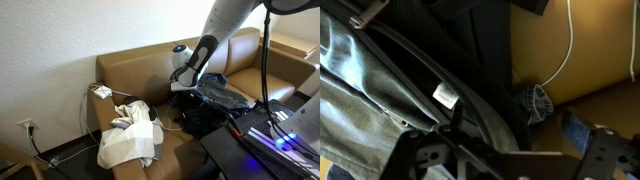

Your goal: Move the backpack to the left side of the couch

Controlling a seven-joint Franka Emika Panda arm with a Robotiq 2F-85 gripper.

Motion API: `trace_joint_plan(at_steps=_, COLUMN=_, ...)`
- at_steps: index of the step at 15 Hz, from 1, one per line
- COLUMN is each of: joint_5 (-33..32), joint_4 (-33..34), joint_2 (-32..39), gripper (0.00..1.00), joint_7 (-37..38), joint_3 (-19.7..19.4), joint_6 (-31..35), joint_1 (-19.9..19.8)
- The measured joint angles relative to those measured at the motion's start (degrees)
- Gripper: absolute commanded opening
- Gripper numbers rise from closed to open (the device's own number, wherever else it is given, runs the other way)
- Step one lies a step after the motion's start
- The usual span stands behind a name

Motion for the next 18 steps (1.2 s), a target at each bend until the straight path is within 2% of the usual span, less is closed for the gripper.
trace_joint_plan(at_steps=3, joint_5=-2.63, joint_4=1.44, joint_2=1.8, gripper=1.0, joint_7=3.05, joint_3=-1.07, joint_6=-2.88, joint_1=1.27)
trace_joint_plan(at_steps=6, joint_5=-6.96, joint_4=5.84, joint_2=7.92, gripper=1.0, joint_7=8.47, joint_3=-1.62, joint_6=-7.86, joint_1=4.49)
trace_joint_plan(at_steps=7, joint_5=-8.29, joint_4=7.39, joint_2=9.99, gripper=0.79, joint_7=9.95, joint_3=-1.6, joint_6=-9.1, joint_1=5.63)
trace_joint_plan(at_steps=8, joint_5=-9.67, joint_4=8.78, joint_2=11.75, gripper=0.74, joint_7=11.39, joint_3=-1.68, joint_6=-10.19, joint_1=6.86)
trace_joint_plan(at_steps=13, joint_5=-14.9, joint_4=12.17, joint_2=15.72, gripper=0.38, joint_7=18.41, joint_3=-3.74, joint_6=-13.67, joint_1=12.47)
trace_joint_plan(at_steps=18, joint_5=-17.91, joint_4=13.31, joint_2=15.76, gripper=0.04, joint_7=22.51, joint_3=-4.56, joint_6=-17.26, joint_1=13.45)
